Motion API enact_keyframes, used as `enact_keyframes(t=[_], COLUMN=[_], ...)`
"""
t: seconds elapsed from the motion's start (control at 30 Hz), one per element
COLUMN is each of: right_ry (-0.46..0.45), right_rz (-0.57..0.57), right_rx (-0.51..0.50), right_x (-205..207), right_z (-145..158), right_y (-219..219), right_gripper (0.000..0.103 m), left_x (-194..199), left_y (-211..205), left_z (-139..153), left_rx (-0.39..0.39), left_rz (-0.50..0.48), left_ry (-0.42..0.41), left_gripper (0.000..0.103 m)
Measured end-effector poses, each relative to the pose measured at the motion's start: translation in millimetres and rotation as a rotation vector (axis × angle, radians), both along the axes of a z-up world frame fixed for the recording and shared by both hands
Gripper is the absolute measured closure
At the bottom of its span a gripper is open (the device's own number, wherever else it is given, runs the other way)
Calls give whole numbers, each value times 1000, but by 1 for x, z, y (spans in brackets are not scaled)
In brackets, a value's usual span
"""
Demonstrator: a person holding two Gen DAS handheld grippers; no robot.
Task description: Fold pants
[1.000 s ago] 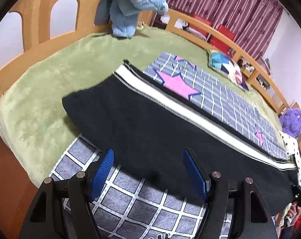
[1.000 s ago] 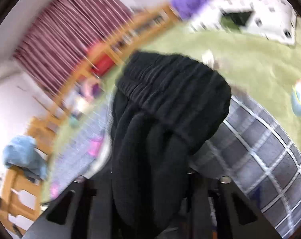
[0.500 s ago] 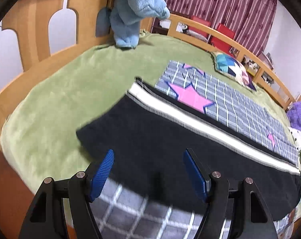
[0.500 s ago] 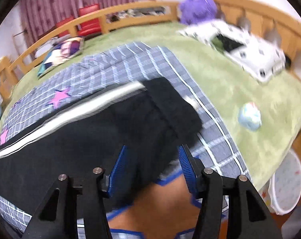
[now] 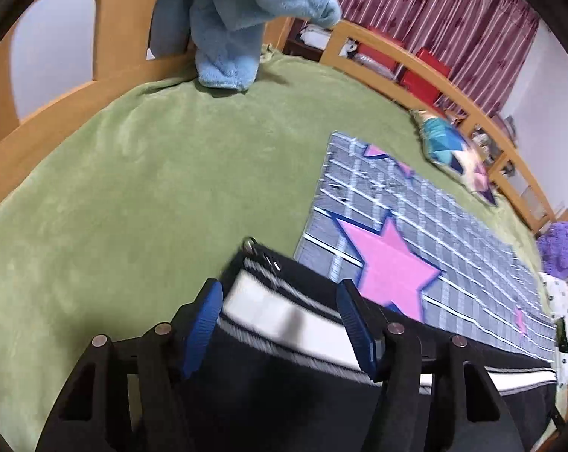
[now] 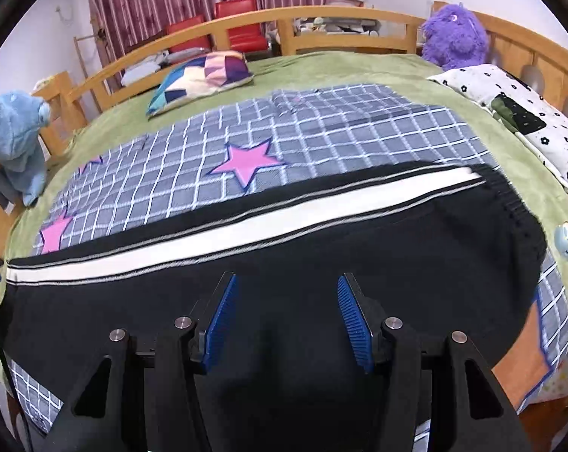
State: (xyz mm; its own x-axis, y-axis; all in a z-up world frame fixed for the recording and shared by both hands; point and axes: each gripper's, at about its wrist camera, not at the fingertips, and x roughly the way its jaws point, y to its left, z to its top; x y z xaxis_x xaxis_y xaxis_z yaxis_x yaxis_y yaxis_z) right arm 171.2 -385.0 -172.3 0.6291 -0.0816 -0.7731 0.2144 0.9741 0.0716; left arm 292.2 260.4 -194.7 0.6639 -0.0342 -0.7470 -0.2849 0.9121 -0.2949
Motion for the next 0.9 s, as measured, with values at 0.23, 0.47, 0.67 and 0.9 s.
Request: enact_keyframes(t=[0.23, 0.47, 0.67, 0.9], right_ry=[34, 36, 51, 105], right_rz=[-5, 51, 192, 388], right_rx=[-20, -49, -82, -79], right_x=[17, 54, 100, 164], right_z=[-11, -11, -30, -57], right_y=[28, 49, 72, 80], right_gripper=[49, 50, 44, 39], left_x=[34, 30, 12, -19], left_y=[-4, 23, 13, 12], left_z=[-24, -33, -11, 1], left_rx=[96, 15, 107, -5], left_rz=[-70, -33, -30, -80], left_ry=[66, 23, -12, -38], left_gripper=[83, 83, 58, 48])
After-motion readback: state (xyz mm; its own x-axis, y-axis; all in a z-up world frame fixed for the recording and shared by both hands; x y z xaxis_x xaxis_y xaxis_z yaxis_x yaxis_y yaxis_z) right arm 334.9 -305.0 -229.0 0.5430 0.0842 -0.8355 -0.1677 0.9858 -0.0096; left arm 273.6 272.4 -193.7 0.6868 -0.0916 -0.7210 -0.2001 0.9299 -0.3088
